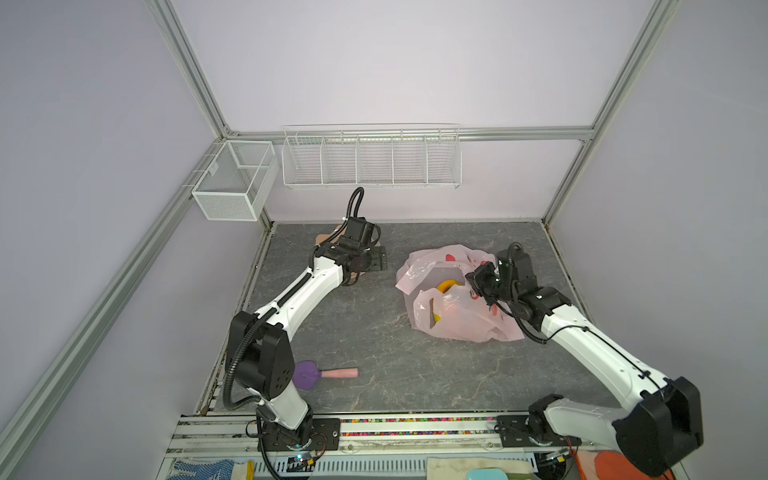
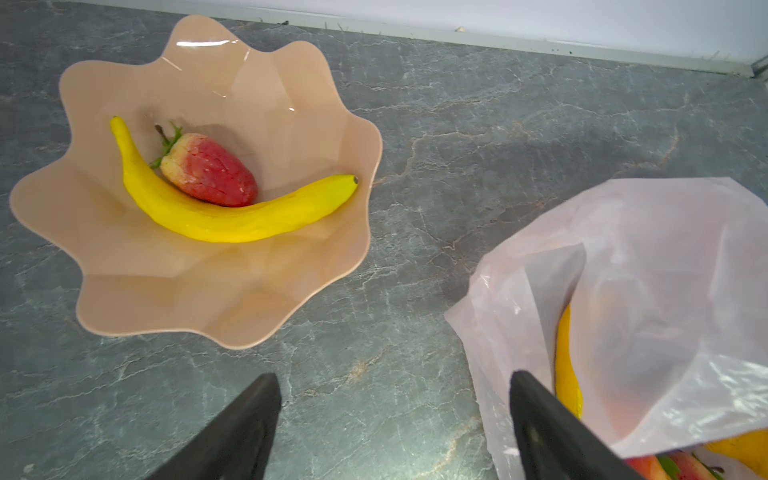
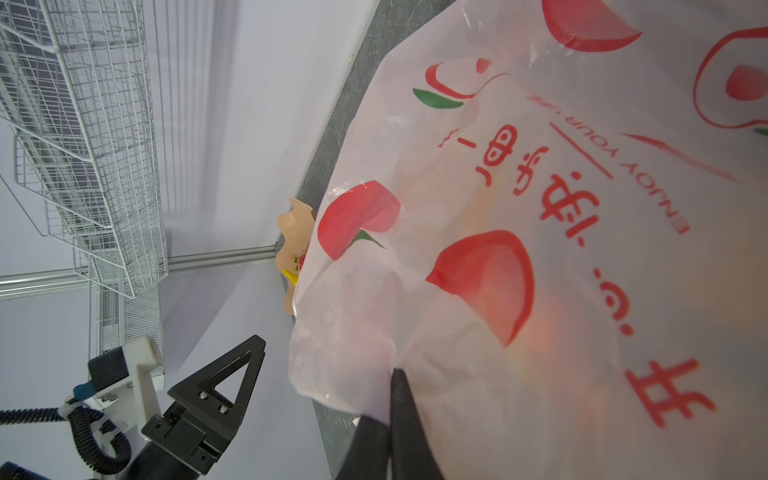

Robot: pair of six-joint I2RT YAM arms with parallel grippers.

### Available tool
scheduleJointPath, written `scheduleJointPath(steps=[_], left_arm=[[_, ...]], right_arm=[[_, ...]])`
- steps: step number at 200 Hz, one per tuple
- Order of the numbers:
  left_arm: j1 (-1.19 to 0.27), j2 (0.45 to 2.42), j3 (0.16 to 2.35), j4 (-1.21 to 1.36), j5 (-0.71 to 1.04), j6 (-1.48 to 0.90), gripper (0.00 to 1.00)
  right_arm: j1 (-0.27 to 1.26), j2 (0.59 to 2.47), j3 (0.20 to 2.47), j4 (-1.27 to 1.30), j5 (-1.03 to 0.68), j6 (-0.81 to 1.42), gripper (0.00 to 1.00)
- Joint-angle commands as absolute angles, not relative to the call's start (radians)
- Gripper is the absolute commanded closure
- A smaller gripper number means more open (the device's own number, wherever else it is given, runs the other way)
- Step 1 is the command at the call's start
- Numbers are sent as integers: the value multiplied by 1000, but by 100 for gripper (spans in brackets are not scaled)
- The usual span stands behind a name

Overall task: Place the fruits into the plastic bag
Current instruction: 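Withdraw the left gripper from the bag and move it over the bowl, then lower the left gripper onto the remaining strawberry and close it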

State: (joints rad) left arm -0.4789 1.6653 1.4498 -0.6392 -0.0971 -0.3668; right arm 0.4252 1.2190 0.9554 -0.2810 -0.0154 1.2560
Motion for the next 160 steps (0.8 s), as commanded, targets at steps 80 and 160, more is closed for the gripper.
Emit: scheduleJointPath(steps=[80, 160], left_arm=[[-324, 1928, 1737, -797, -144, -484, 17], [-234, 2200, 1992, -847, -89, -554, 22]], right_arm=[[418, 1210, 976, -296, 0, 1258, 94], [418, 1213, 982, -308, 0, 1256, 94]])
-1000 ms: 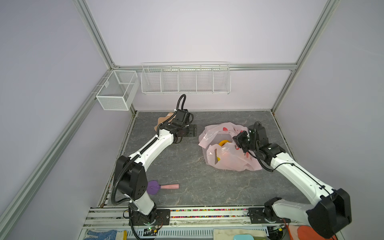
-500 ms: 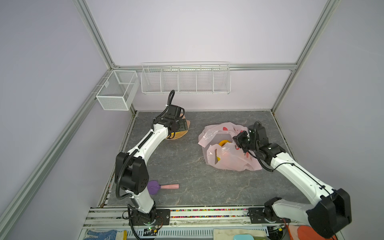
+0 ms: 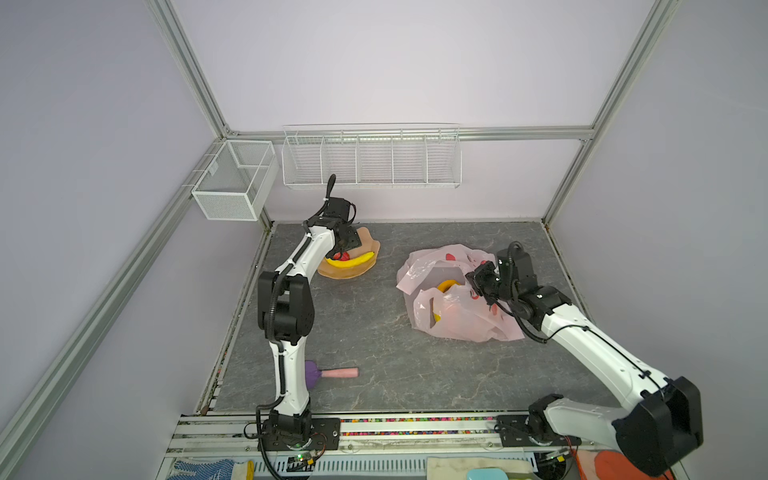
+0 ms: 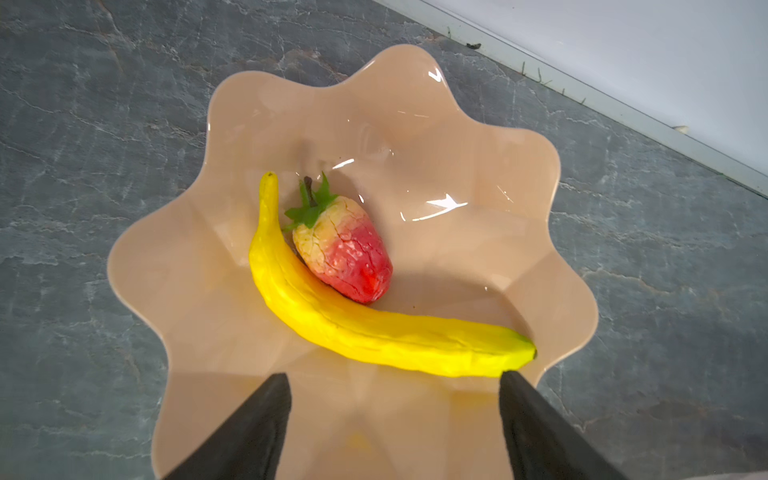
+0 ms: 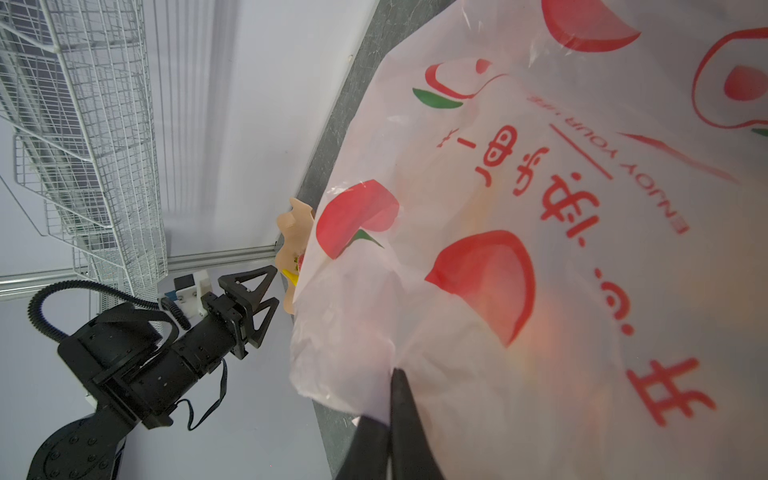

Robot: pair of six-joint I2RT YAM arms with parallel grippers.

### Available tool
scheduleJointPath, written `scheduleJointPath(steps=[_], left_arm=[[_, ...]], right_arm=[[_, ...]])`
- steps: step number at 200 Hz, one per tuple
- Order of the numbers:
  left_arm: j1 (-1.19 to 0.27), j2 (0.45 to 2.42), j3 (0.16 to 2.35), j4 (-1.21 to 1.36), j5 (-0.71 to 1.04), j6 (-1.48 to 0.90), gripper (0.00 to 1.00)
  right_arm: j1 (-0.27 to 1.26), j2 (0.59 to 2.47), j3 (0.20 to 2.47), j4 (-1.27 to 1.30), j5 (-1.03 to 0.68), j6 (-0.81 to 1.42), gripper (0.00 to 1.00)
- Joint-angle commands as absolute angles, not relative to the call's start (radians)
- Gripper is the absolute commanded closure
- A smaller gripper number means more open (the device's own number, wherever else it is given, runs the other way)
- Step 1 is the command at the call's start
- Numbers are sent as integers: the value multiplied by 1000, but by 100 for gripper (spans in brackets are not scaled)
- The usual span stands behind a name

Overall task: Place the fruits into the plastic bag
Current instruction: 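Lower the left gripper onto the remaining strawberry and close it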

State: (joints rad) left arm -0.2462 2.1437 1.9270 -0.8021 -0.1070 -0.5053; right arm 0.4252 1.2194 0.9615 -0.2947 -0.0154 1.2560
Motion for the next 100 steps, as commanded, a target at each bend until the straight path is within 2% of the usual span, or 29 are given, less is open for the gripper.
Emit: scheduleJointPath(steps=[1, 100], left_arm=[[-234, 2202, 1995, -847, -88, -555, 22], [-201, 2372, 2139, -858, -82, -588, 27]], right_arm=[[418, 1213, 982, -308, 0, 1256, 94], [419, 1213, 983, -319, 0, 1253, 94]])
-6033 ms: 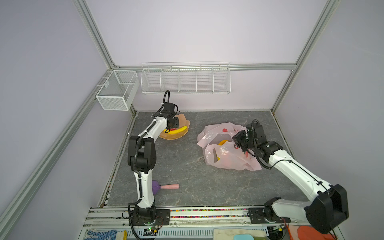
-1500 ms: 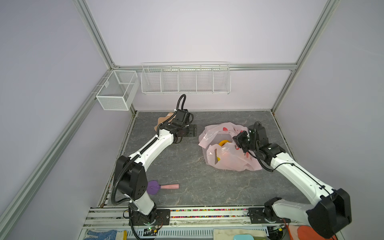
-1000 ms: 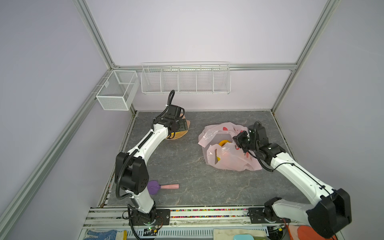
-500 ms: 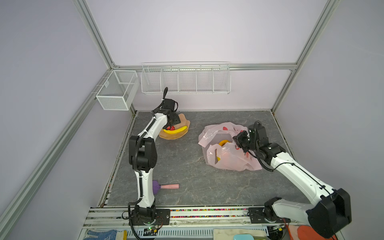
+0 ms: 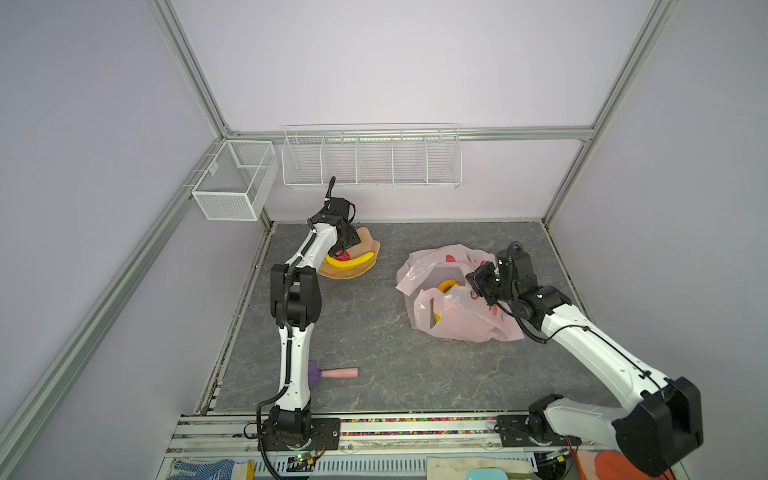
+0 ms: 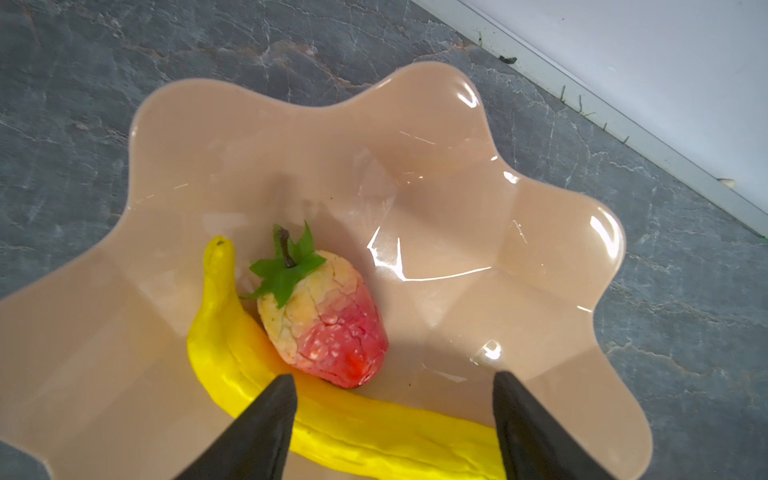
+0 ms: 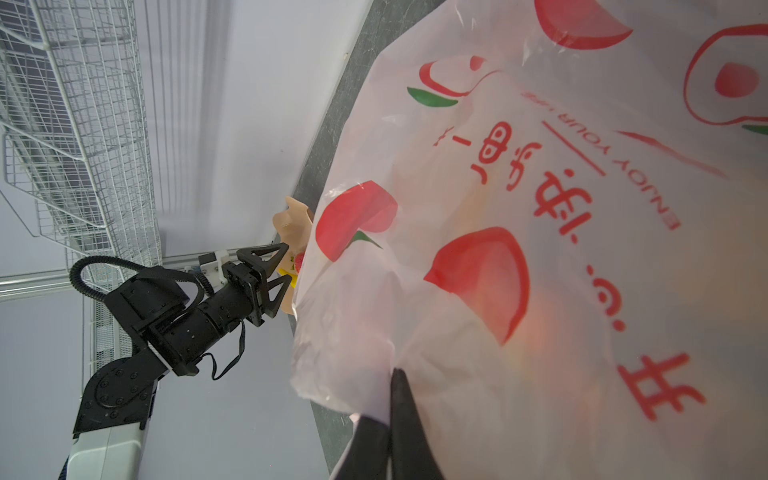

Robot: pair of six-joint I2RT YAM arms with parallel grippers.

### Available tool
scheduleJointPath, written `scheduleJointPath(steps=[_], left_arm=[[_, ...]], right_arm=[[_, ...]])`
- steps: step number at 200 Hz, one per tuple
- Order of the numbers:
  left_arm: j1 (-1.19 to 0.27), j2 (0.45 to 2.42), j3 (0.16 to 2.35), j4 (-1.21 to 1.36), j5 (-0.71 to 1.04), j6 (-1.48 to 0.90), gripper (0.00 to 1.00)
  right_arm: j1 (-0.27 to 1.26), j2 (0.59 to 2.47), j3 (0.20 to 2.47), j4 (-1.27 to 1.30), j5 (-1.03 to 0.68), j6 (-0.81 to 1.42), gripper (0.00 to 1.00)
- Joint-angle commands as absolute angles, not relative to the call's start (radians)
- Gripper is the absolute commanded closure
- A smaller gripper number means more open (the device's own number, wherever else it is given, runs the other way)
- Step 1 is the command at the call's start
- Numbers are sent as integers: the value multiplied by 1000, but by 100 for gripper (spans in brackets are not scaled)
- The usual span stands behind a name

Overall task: Place the fruits into the plastic bag
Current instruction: 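Lower the left gripper onto the remaining strawberry and close it, then lift the strawberry out of the bowl with the left gripper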

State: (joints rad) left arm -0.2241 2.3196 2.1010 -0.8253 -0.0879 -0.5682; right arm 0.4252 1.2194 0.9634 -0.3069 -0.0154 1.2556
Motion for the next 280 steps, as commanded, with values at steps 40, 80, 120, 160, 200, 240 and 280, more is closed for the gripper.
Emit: scheduleJointPath(steps=[40, 80, 120, 160, 200, 240, 280], left_arm=[[-184, 2405, 2150, -868, -83, -591, 28], [-179, 2434, 2158, -865, -79, -594, 29], [-178, 2465, 2180, -871, -74, -595, 30], [-178, 2497, 2202, -891, -65, -583, 31], [-178, 2513, 2218, -901, -66, -563, 34], [-178, 2501, 2220, -900, -63, -533, 44], [-178, 2443, 2182, -865, -64, -492, 55]], right_arm=[[417, 1218, 985, -320, -2, 1253, 94], [416, 1223, 987, -321, -2, 1253, 94], [416, 1228, 990, -323, 0, 1252, 94], [415, 1229, 993, -325, 2, 1252, 94], [414, 1240, 1002, -325, 0, 1249, 94], [416, 1245, 1005, -325, 1, 1248, 94], [415, 1247, 1005, -324, 1, 1249, 94]])
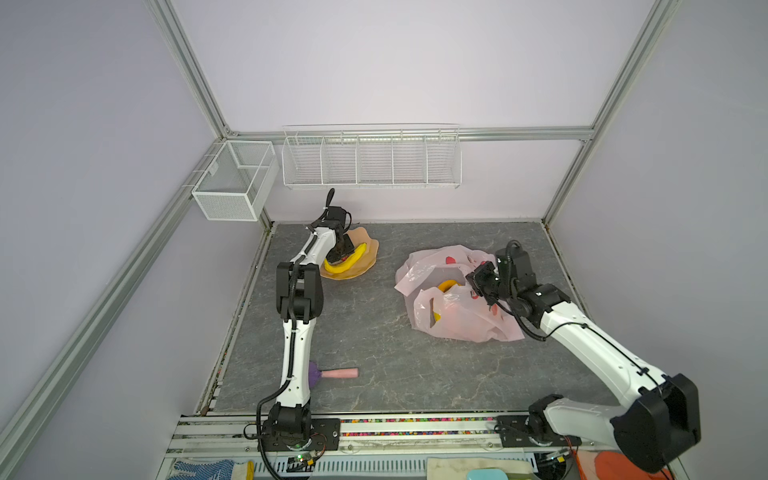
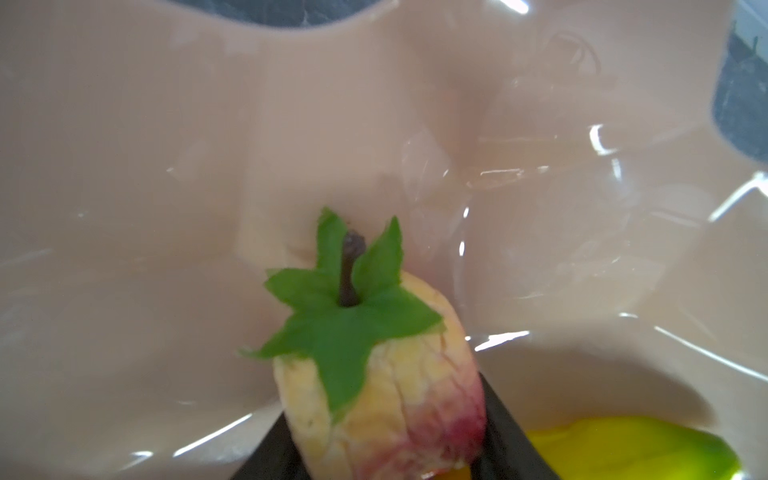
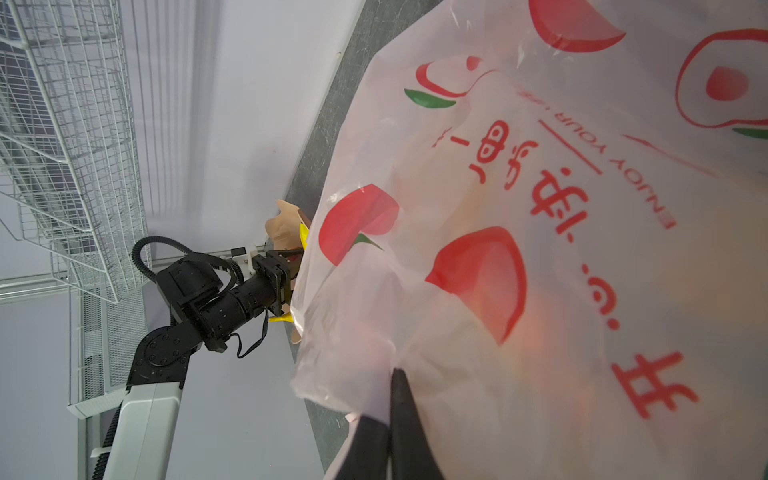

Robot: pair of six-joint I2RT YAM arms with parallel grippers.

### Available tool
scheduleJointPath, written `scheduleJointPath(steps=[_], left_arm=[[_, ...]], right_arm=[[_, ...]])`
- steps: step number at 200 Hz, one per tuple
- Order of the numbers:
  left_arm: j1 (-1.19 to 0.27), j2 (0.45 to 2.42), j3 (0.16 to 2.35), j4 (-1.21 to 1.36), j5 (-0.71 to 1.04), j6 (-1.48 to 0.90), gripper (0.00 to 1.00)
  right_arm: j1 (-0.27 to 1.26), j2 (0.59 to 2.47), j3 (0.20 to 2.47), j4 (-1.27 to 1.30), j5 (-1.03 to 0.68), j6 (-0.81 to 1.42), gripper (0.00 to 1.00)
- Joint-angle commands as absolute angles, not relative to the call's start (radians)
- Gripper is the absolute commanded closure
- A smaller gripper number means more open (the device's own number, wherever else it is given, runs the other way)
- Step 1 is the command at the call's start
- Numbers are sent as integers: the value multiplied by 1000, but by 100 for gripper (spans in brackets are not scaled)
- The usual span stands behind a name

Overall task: Place the fruits into the plastic bag
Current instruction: 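Lift the strawberry out of the bowl with the left gripper, then carry the strawberry with the left gripper toward the bag opening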

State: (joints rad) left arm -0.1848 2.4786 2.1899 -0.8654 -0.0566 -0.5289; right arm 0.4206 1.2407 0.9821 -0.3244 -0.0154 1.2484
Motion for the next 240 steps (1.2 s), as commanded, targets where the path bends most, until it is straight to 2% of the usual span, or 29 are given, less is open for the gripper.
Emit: scheduleJointPath(steps=[1, 41, 156, 240], left_arm=[[-178, 2441, 2180, -862, -63, -491, 56], [-185, 2342, 2088, -790, -58, -420, 61], [-229, 2068, 1773, -669, -72, -301, 62], [-346, 1722, 1348, -518, -76, -255, 63]], right_arm=[[415, 1247, 1005, -324, 1, 1249, 94], [413, 1249, 1006, -319, 0, 1249, 94], [415, 1233, 994, -319, -4, 1250, 94], [415, 1204, 977, -321, -3, 1252, 94]])
